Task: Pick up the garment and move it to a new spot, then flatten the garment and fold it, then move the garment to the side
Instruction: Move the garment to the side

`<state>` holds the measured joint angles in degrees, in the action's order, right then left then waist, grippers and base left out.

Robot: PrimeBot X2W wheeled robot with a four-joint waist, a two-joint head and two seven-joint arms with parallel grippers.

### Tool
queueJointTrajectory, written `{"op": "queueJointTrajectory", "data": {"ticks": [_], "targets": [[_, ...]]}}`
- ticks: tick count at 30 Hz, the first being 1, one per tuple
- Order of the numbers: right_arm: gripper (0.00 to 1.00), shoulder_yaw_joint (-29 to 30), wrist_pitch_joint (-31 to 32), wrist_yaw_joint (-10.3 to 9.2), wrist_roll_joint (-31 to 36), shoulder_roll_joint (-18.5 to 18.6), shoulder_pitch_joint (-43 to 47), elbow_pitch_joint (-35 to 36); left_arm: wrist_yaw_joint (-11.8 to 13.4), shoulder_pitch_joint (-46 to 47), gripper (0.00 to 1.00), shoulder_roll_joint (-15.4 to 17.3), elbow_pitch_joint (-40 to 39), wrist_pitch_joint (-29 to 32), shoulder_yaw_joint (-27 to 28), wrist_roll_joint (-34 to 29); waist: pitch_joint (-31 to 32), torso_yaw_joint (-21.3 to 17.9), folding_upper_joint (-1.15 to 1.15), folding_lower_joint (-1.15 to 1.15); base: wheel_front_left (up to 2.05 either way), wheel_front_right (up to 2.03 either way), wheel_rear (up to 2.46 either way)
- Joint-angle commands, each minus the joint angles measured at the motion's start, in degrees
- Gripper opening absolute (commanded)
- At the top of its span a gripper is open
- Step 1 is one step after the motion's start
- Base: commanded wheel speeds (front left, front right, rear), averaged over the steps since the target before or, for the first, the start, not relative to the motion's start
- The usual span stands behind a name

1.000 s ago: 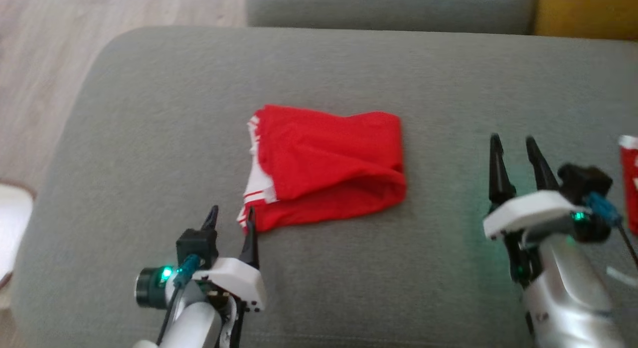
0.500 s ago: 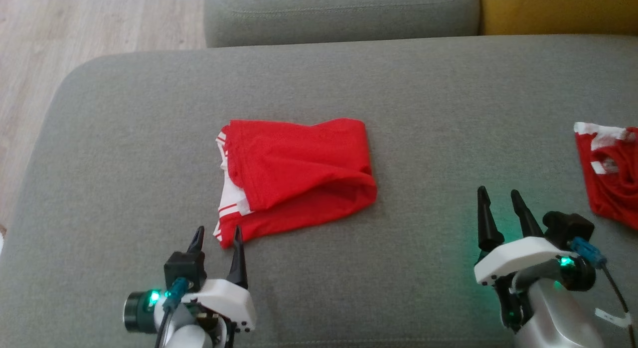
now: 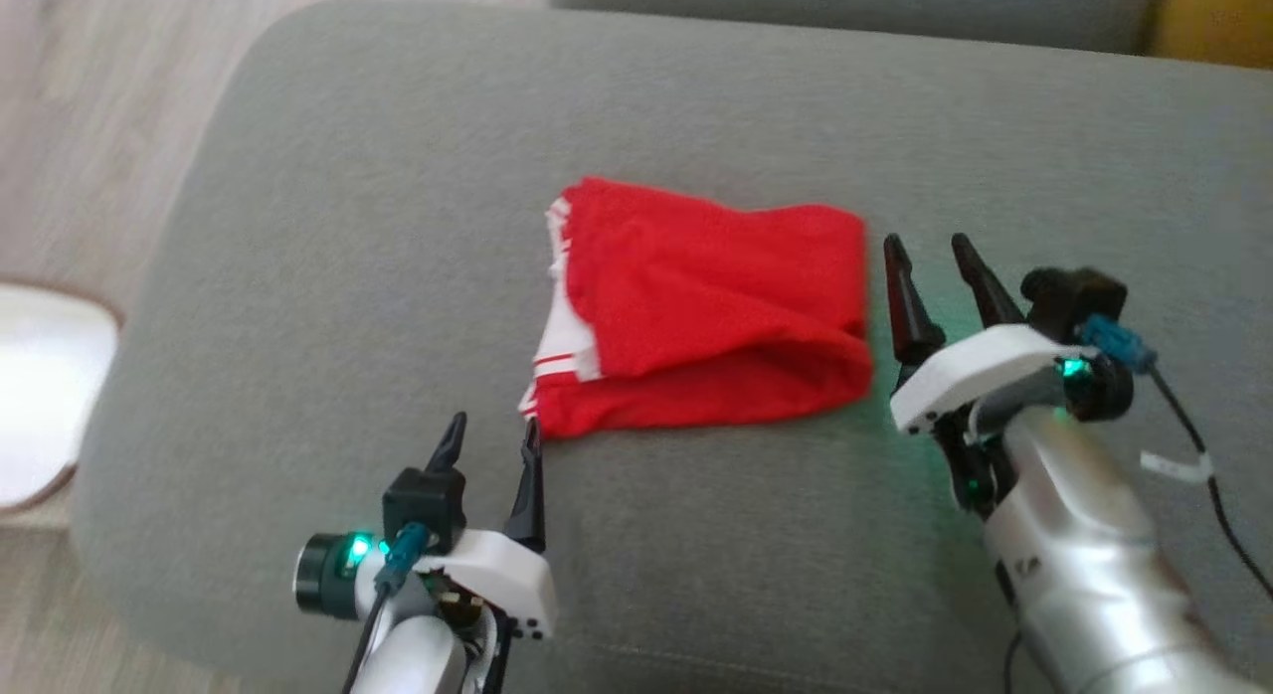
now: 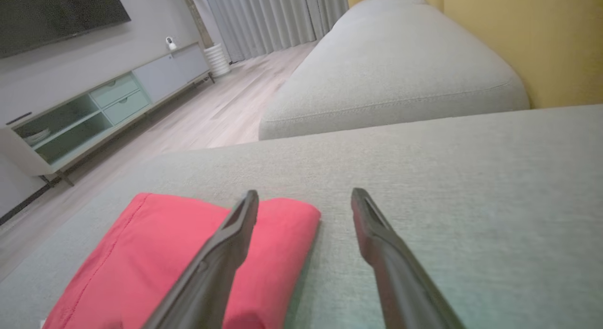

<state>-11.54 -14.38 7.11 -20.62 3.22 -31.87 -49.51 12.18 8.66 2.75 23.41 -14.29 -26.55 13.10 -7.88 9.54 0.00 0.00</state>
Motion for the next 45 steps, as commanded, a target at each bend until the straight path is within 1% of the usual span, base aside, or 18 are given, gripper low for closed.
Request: {"op": "queueJointTrajectory", "data": {"ticks": [1,4,6,10,11,12,13,17,18,19,25,28,31,33,35,39,41,45], "targets": [[1.00,-0.81,-0.62,0.37,0.89,-0.34,-2.29,-0.91,0.40,2.14,1.00,0.13,-1.98,-0.71,1.14,0.39,-2.58,3.90,0.00,0.00,0.00,0.00,0.00],[1.00,0.70,-0.62,0.37,2.98,-0.34,-4.57,-6.98,0.63,2.43,1.00,0.13,-2.01,-0.71,0.71,0.76,-3.39,6.00,0.00,0.00,0.00,0.00,0.00],[1.00,0.90,-0.62,0.37,2.74,-0.34,-5.01,-10.44,0.65,2.52,1.00,0.13,-2.19,-0.71,0.49,0.92,-3.68,7.00,0.00,0.00,0.00,0.00,0.00],[1.00,-2.73,0.39,0.37,-0.69,-0.34,-3.99,-14.15,0.97,2.40,1.00,0.13,-2.69,-0.71,0.68,1.15,-3.68,7.38,0.00,0.00,0.00,0.00,0.00],[0.82,-3.89,0.64,0.37,-2.03,-0.34,-3.56,-14.33,0.99,2.36,1.00,0.13,-2.78,-0.71,0.76,1.26,-3.53,7.14,0.00,0.00,0.00,0.00,0.00],[0.27,-4.91,0.59,0.37,-3.21,-0.34,-3.29,-14.23,0.95,2.33,1.00,0.13,-2.82,-0.71,0.82,1.31,-3.31,6.68,0.00,0.00,0.00,0.00,0.00],[0.00,-5.90,0.41,0.37,-3.66,-0.34,-3.21,-14.11,0.87,2.34,1.00,0.13,-2.87,-0.71,0.84,1.26,-3.07,6.06,0.00,0.00,0.00,0.00,0.00],[0.00,-7.43,-0.38,0.37,-5.45,-0.34,-3.05,-12.71,0.58,2.44,1.00,0.13,-2.81,-0.71,1.11,0.79,-1.82,1.69,0.00,0.00,0.00,0.00,0.00],[0.00,-7.43,-0.38,0.37,-5.45,-0.34,-3.05,-12.71,0.58,2.44,1.00,0.13,-2.81,-0.71,1.11,0.79,-1.82,1.69,0.00,0.00,0.00,0.00,0.00],[0.00,-7.75,-0.52,0.37,-6.23,-0.34,-2.86,-12.04,0.56,2.43,1.00,0.13,-2.93,-0.71,1.67,0.73,-1.17,-1.93,0.00,0.00,0.00,0.00,0.00],[0.00,-5.45,-0.60,0.37,-4.27,-0.33,-3.45,-8.78,0.33,3.98,1.00,0.13,-2.98,-0.71,2.68,0.36,-1.40,-14.83,0.00,0.00,0.00,0.00,0.00],[0.00,-6.20,-0.61,0.37,-4.46,-0.34,-3.25,-6.57,0.09,5.18,1.00,0.13,-2.64,-0.71,3.43,-0.22,-1.98,-21.48,0.00,0.00,0.00,0.00,0.00],[0.00,-7.50,-0.61,0.37,-4.65,-0.34,-3.18,-4.49,-0.54,6.28,1.00,0.13,-1.88,-0.71,4.12,-0.91,-2.81,-27.43,0.00,0.00,0.00,0.00,0.00],[0.00,-7.72,-0.61,0.37,-4.68,-0.34,-3.14,-3.34,-0.95,6.88,1.00,0.13,-1.46,-0.71,4.34,-1.27,-3.29,-30.49,0.00,0.00,0.00,0.00,0.00],[0.00,-7.74,-0.61,0.37,-4.10,-0.34,-3.13,-2.61,-1.25,7.41,1.00,0.13,-1.27,-0.71,4.39,-1.45,-3.72,-32.87,0.00,0.00,0.00,0.00,0.00],[0.00,-8.17,-0.62,0.37,-3.54,0.40,-4.17,-2.42,-1.86,8.30,1.00,0.13,-0.72,-0.71,4.15,-1.74,-4.90,-35.34,0.00,0.00,0.00,0.00,0.00],[0.00,-8.08,-0.62,0.37,-2.61,1.81,-5.68,-2.57,-2.20,8.65,1.00,0.13,-0.14,-0.71,4.11,-1.58,-5.50,-35.41,0.00,0.00,0.00,0.00,0.00],[0.00,-6.85,-0.62,0.37,1.27,6.14,-10.42,-3.33,-2.46,9.26,1.00,0.13,0.77,-0.71,4.49,-2.16,-6.61,-34.02,0.00,0.00,0.00,0.00,0.00]]}}
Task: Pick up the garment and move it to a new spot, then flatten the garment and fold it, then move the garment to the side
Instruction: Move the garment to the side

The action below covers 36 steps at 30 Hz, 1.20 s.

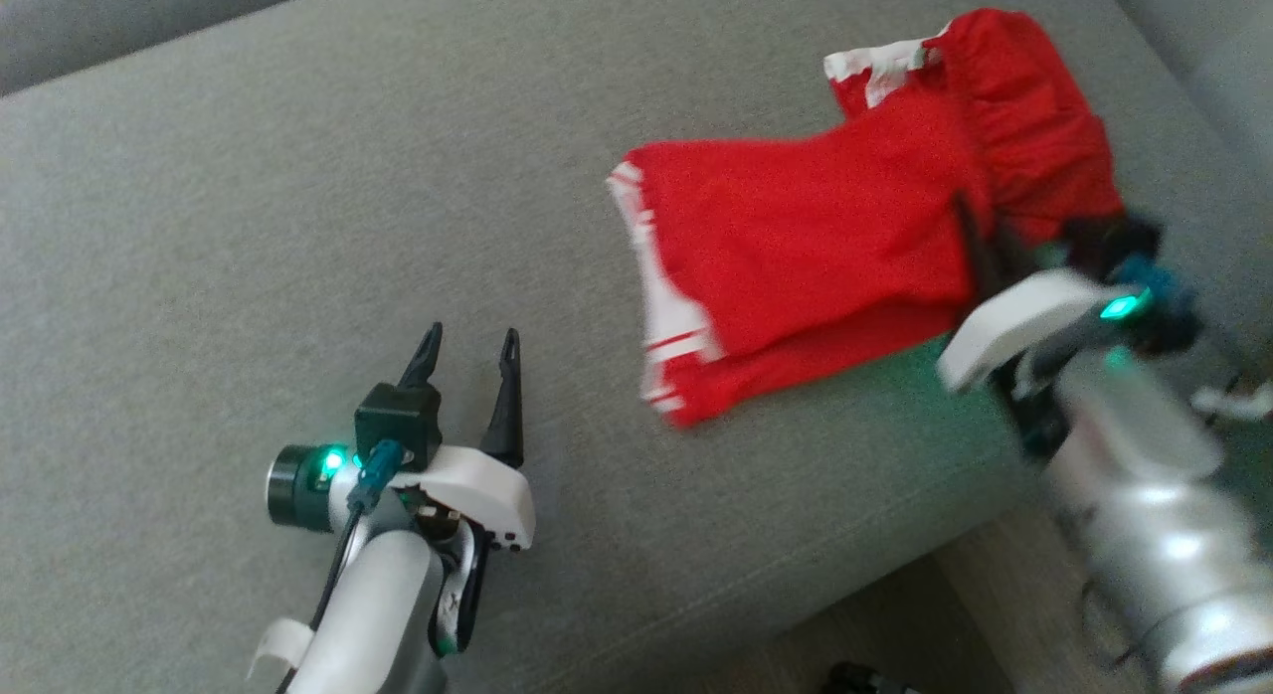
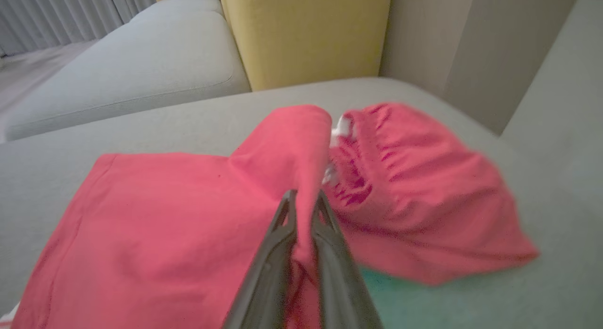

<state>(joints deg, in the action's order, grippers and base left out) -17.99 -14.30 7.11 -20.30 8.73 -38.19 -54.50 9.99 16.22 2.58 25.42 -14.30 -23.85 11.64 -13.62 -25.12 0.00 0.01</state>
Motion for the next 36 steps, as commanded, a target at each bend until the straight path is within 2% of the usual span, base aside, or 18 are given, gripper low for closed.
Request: {"op": "queueJointTrajectory", "data": {"ticks": [1,10,11,12,13,14,16,20,27,32,36], "targets": [[0.00,0.29,-0.69,0.37,2.48,2.01,-5.60,1.44,-0.36,1.75,1.00,0.30,-1.00,-0.70,1.92,-1.04,-1.14,1.14,0.00,-0.01,0.00,0.00,0.00],[0.00,13.67,-0.70,0.37,20.66,15.10,-14.16,-4.80,-0.25,2.11,1.00,0.30,-2.50,-0.70,5.37,-3.32,-4.59,8.03,0.00,-0.01,0.00,0.00,0.00],[0.46,15.41,-0.62,0.37,23.14,16.16,-14.51,-5.49,-0.29,1.93,1.00,0.30,-2.62,-0.70,5.71,-3.40,-4.83,8.47,0.00,-0.01,0.00,0.00,0.00],[1.00,17.30,-0.49,0.37,25.09,16.66,-14.71,-5.96,-0.34,1.78,1.00,0.30,-2.72,-0.70,5.99,-3.49,-4.97,8.86,0.00,-0.01,0.00,0.00,0.00],[1.00,17.30,-0.49,0.37,25.09,16.66,-14.71,-5.96,-0.34,1.78,1.00,0.30,-2.72,-0.70,5.99,-3.49,-4.97,8.86,0.00,-0.01,0.00,0.00,0.00],[1.00,20.86,-0.56,0.37,28.07,16.24,-14.71,-5.27,-0.16,1.45,1.00,0.30,-2.92,-0.70,6.76,-3.46,-5.01,9.38,0.00,-0.01,0.00,0.00,0.00],[1.00,22.33,-0.61,0.37,29.26,15.52,-14.60,-4.18,0.02,1.26,1.00,0.30,-3.10,-0.70,7.21,-3.40,-4.88,9.52,0.00,-0.01,0.00,0.00,0.00],[1.00,26.28,-0.67,0.37,30.02,9.02,-12.12,3.88,0.80,0.21,1.00,0.30,-3.90,-0.70,8.42,-2.95,-3.14,10.57,0.00,-0.01,0.00,0.00,0.00],[1.00,24.95,-0.69,0.37,23.90,-1.32,-2.13,14.00,2.37,-1.52,1.00,0.30,-5.04,-0.70,9.24,-2.08,0.89,16.03,0.00,-0.01,0.00,0.00,0.00],[1.00,23.73,-0.69,0.37,21.71,-4.07,6.73,16.63,3.56,-2.83,1.00,0.30,-5.22,-0.70,9.39,-1.91,3.56,21.62,0.00,-0.01,0.00,0.00,0.00],[1.00,22.92,-0.69,0.37,21.35,-5.22,11.54,17.33,3.09,-4.02,1.00,0.30,-5.29,-0.70,9.81,-2.12,5.26,24.90,0.00,-0.01,0.00,0.00,0.00]]}}
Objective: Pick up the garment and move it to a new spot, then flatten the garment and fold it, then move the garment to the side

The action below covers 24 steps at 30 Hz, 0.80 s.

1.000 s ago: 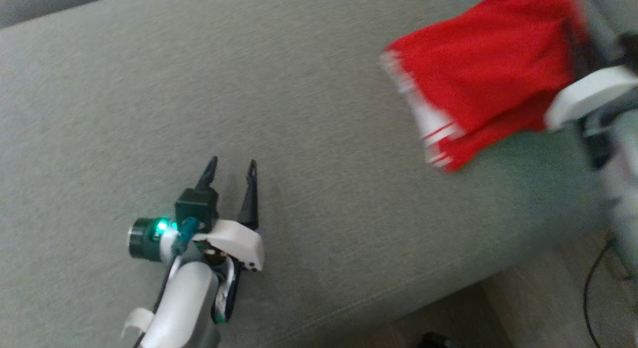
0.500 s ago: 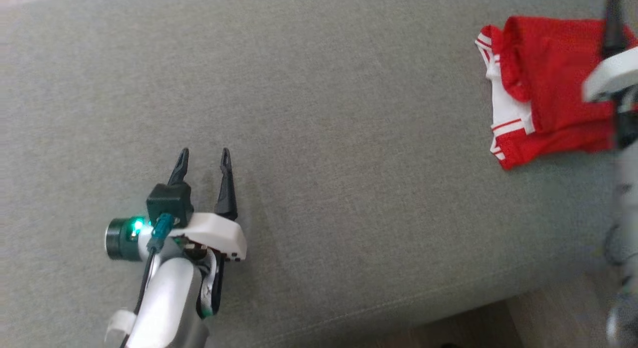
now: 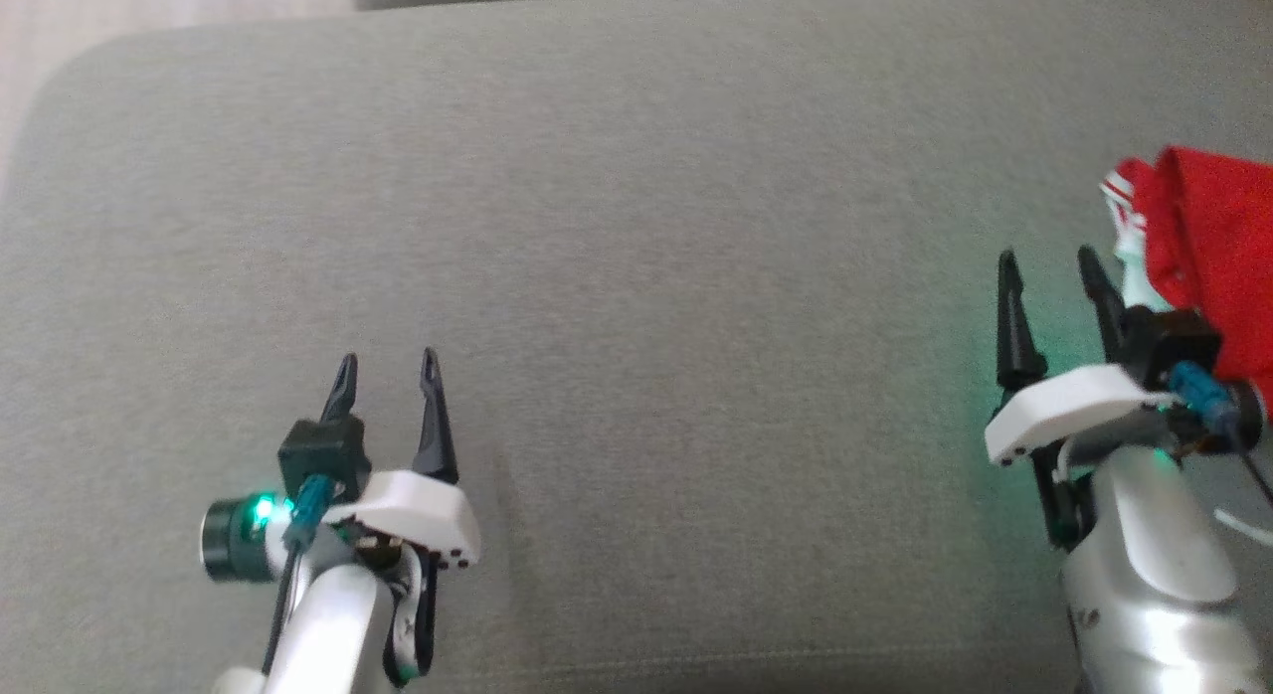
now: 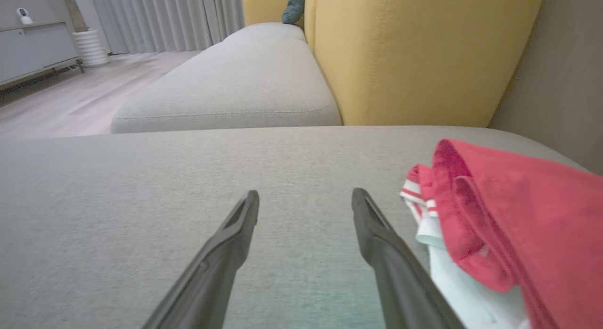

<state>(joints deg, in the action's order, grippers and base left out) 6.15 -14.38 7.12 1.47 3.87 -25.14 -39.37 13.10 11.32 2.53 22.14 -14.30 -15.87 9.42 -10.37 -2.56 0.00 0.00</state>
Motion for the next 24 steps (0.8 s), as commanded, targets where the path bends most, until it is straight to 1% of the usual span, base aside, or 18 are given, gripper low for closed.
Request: {"op": "queueJointTrajectory", "data": {"ticks": [1,4,7,14,16,17,22,24], "targets": [[1.00,-1.45,-0.62,0.36,-0.59,-0.57,-0.63,2.44,-0.31,0.50,1.00,0.34,-1.96,-0.70,2.15,0.50,2.40,2.90,0.00,0.00,0.00,0.00,0.00],[1.00,-2.76,-0.62,0.36,-0.89,-0.89,1.46,2.83,-1.25,-0.63,1.00,0.34,-1.95,-0.70,3.06,0.79,3.61,3.95,0.00,0.00,0.00,0.00,0.00],[1.00,-4.48,-0.62,0.36,-3.15,-0.96,3.03,3.07,-1.83,-1.97,1.00,0.34,-2.08,-0.70,3.68,0.64,5.15,4.49,0.00,0.00,0.00,0.00,0.00],[1.00,-7.77,-0.62,0.36,-5.97,-0.98,5.31,3.41,-2.89,-5.06,1.00,0.34,-2.88,-0.70,5.12,0.81,8.43,4.12,0.00,0.00,0.00,0.00,0.00],[1.00,-8.22,-0.62,0.36,-6.37,-0.98,5.64,3.72,-3.58,-5.71,1.00,0.34,-3.26,-0.70,5.48,1.33,9.02,4.00,0.00,0.00,0.00,0.00,0.00],[0.00,-6.81,0.00,0.00,-6.27,-0.71,7.03,1.85,-3.75,-7.63,0.00,0.09,-1.44,0.00,3.70,1.21,8.89,4.09,0.00,0.00,0.00,0.00,0.00],[0.00,-6.89,0.29,-0.02,-6.46,-1.05,10.27,-1.61,-4.07,-10.24,0.00,-0.04,2.45,0.21,3.48,1.48,9.15,4.09,0.00,0.00,0.00,0.00,0.00],[0.00,-6.51,0.84,-0.02,-7.73,-1.05,10.16,-1.45,-4.34,-10.13,0.00,-0.04,2.33,0.55,3.80,2.77,9.16,4.06,0.00,0.00,0.00,0.00,0.00]]}}
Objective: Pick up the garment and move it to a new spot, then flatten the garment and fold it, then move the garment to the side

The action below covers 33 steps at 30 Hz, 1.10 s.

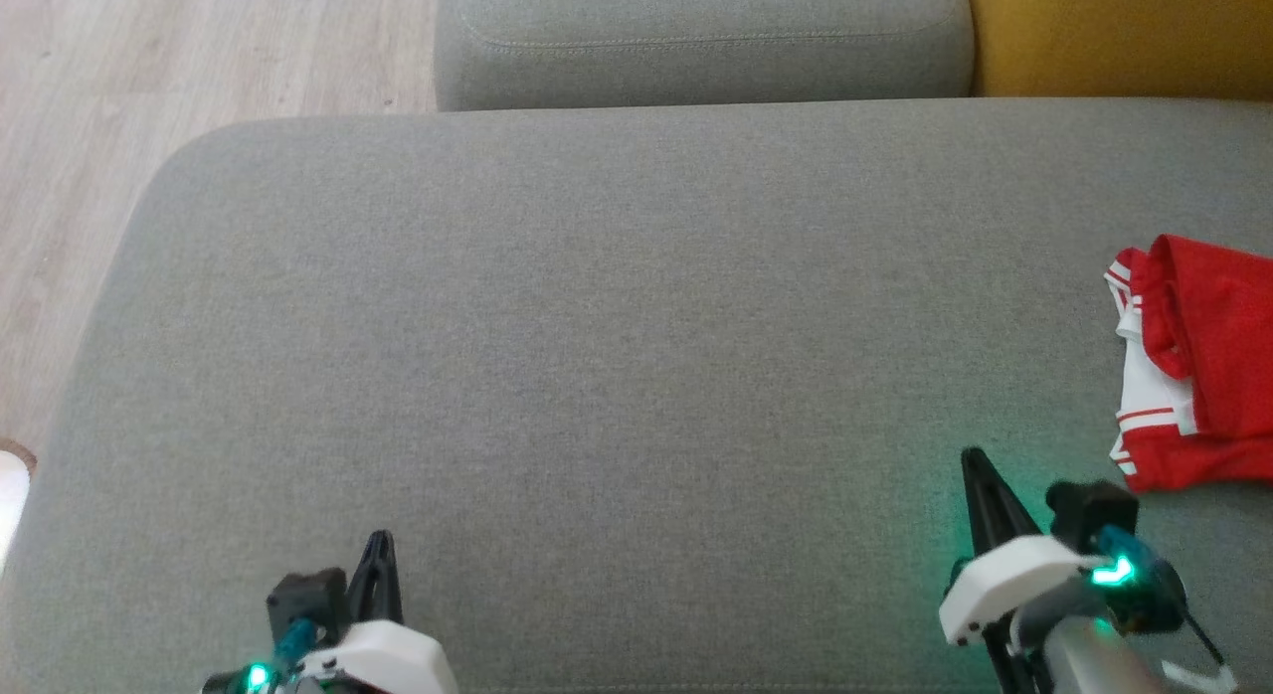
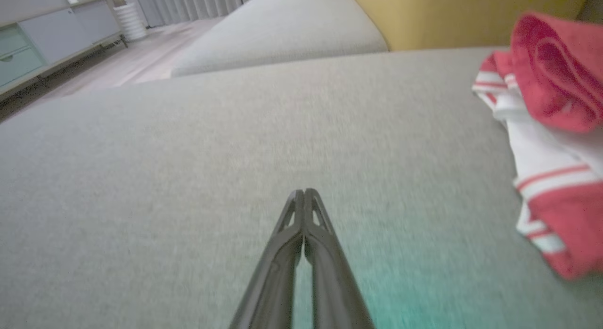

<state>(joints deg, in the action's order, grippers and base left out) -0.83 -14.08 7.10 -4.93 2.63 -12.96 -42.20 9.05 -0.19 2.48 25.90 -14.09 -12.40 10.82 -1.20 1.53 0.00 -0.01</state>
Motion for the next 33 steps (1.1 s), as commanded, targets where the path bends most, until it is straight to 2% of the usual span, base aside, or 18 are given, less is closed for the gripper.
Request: {"op": "queueJointTrajectory", "data": {"ticks": [1,33], "targets": [[0.00,0.47,0.54,0.01,-1.33,0.19,-2.01,1.39,-0.28,1.38,0.00,0.02,-1.43,0.34,0.33,1.38,0.00,-0.02,0.00,0.01,0.00,0.00,0.00],[0.00,2.12,5.76,0.11,-24.50,0.20,0.55,8.80,-4.65,2.71,0.00,0.12,-4.23,5.77,5.31,22.86,0.27,-0.42,0.00,0.01,0.00,0.00,0.00]]}}
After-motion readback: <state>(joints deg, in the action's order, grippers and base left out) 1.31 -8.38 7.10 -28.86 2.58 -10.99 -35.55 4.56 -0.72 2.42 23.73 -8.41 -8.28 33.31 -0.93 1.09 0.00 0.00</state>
